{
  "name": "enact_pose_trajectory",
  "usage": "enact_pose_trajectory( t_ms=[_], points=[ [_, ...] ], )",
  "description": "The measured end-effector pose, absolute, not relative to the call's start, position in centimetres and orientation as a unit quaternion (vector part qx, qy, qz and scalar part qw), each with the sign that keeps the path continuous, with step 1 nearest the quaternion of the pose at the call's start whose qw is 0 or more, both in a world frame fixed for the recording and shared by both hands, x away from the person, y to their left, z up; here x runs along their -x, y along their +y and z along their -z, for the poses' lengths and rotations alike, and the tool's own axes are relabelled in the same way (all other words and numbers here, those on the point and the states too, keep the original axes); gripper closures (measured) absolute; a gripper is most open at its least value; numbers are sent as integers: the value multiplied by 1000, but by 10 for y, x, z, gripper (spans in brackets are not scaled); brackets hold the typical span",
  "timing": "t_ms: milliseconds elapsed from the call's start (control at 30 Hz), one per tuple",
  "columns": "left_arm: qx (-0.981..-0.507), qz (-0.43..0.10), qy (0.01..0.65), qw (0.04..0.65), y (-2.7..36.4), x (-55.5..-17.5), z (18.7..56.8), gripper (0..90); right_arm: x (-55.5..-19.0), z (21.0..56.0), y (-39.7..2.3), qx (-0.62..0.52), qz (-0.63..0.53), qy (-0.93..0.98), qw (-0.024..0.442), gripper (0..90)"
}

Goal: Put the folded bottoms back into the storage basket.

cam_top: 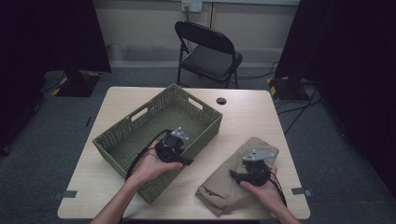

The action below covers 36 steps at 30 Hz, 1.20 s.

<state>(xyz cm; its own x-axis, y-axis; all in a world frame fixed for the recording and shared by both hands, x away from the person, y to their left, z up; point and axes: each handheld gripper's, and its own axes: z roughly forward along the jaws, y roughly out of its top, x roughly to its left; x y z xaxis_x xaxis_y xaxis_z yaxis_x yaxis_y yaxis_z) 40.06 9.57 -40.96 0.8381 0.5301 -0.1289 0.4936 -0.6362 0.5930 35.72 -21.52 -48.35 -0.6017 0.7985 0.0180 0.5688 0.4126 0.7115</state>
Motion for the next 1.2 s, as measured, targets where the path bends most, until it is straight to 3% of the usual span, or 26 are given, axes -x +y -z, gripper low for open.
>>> enact_pose_trajectory(
  t_ms=[1200],
  points=[
    [-918, -24, 253, 306, 66, -425, 412, 709, -358, 483, -215, -413, -347, 826, 164, 275]
  ],
)
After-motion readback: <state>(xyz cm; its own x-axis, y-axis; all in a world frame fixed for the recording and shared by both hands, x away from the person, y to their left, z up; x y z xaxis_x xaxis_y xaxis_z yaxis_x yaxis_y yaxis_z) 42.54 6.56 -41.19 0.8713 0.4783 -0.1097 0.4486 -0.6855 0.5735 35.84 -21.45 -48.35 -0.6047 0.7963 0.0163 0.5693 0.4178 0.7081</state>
